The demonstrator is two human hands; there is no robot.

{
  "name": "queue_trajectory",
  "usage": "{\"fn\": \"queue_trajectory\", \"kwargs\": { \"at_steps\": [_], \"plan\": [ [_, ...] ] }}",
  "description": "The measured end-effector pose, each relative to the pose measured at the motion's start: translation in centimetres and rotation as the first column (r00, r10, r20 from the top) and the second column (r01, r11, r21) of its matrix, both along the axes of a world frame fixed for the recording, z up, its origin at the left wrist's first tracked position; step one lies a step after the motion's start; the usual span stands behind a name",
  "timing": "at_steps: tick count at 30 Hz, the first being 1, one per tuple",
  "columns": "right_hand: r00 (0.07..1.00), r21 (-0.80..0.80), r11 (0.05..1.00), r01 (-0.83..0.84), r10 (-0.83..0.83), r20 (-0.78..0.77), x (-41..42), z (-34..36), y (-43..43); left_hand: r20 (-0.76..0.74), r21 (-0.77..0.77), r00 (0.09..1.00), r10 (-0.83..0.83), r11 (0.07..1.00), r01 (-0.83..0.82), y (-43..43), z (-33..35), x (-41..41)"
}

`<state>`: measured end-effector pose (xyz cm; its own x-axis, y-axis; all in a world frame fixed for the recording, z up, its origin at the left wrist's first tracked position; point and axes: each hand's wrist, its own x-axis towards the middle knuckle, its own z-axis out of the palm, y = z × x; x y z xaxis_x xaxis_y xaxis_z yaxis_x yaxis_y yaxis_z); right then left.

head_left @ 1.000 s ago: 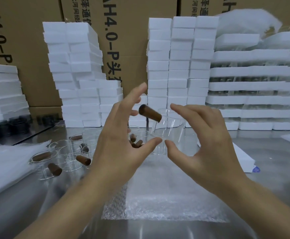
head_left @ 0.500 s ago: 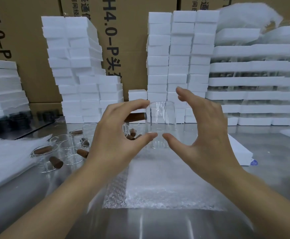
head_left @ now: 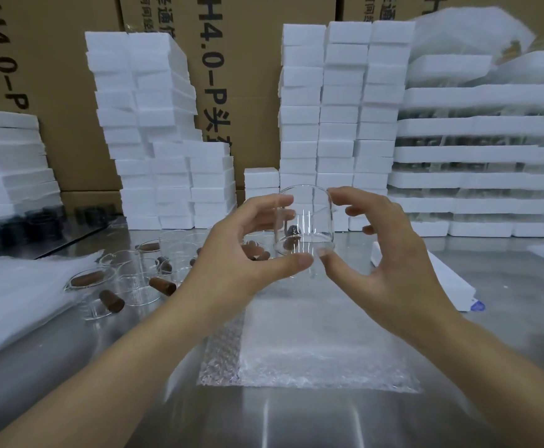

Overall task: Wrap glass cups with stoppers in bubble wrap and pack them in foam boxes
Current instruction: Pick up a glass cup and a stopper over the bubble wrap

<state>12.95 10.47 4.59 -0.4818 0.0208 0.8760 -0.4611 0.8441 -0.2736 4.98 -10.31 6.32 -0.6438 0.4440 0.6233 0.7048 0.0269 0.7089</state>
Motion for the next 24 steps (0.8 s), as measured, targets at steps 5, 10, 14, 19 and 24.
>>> {"fn": "queue_trajectory", "kwargs": {
  "at_steps": [5, 10, 14, 19, 24],
  "plan": [
    [0.998, -0.016, 0.999, -0.043, 0.044, 0.039, 0.3, 0.1, -0.3, 0.0, 0.01, 1.0, 0.002, 1.0, -0.002, 0.1, -0.1, 0.0],
    [0.983, -0.089, 0.996, -0.006, 0.022, 0.185, -0.4, -0.4, -0.4, 0.037, 0.015, 0.999, -0.012, 1.0, 0.012, 0.1, 0.0, -0.1],
    [0.939, 0.035, 0.999, 0.04, -0.049, 0.339, -0.7, -1.1, -0.1, 0.062, 0.0, 0.993, -0.097, 0.995, 0.097, -0.1, 0.1, -0.3],
    [0.938, 0.023, 0.999, -0.028, 0.018, 0.346, -0.4, -0.8, -0.4, 0.183, 0.043, 0.954, -0.237, 0.972, 0.233, -0.4, 0.1, -0.3],
    [0.961, -0.225, 0.972, -0.073, 0.128, 0.244, -0.1, -0.1, -1.4, 0.275, 0.091, 0.93, -0.243, 0.97, 0.226, -0.3, 0.4, -0.1]
  ]
}}
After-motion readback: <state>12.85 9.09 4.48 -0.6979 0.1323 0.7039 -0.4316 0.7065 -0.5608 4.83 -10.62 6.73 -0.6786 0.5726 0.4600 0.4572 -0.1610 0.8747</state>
